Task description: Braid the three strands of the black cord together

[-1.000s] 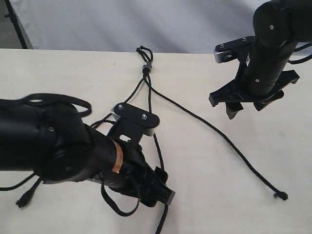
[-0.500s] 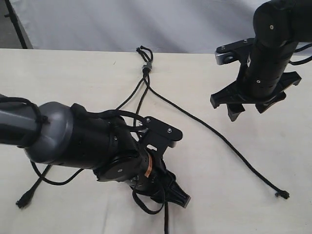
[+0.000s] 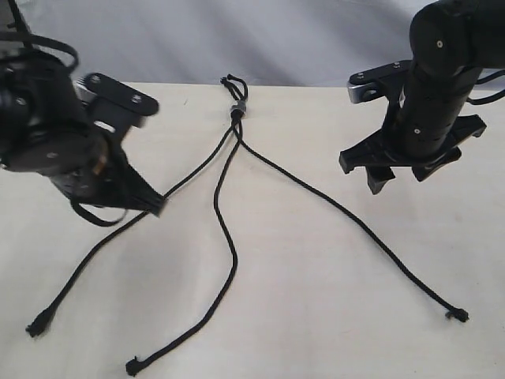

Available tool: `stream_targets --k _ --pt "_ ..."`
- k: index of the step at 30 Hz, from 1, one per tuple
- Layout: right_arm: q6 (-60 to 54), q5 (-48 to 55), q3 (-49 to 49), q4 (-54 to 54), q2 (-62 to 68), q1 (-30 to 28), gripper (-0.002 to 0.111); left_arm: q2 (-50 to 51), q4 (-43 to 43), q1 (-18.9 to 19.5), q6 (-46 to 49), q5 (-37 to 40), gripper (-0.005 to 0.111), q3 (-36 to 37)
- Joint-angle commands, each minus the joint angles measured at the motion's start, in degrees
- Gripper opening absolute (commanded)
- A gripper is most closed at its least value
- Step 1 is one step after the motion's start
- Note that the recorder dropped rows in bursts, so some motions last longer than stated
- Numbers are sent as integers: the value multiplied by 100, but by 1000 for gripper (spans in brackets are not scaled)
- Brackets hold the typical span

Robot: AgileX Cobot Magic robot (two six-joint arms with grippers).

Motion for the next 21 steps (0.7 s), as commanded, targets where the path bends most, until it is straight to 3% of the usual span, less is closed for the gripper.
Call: stream_targets --k 1,4,6,9,14,21 --pt "21 -127 -11 -23 -38 -46 61 -195 -523 529 -5 -336 1 318" --pt "21 -181 -11 -23 -38 -46 61 -195 -1819 454 1131 -932 1 519" --pt "21 -207 -11 -23 -38 -46 61 -195 -2772 274 2120 -994 1 601" --pt "21 -218 -11 -23 -38 -46 61 -195 -3693 -96 2876 -1092 1 725" --pt "21 -230 -11 -23 -38 -46 61 -195 -3891 -801 3005 -1412 1 1016" --pt "21 -195 -11 105 -38 -46 61 -77 -3904 -1508 2728 -1894 2 1042"
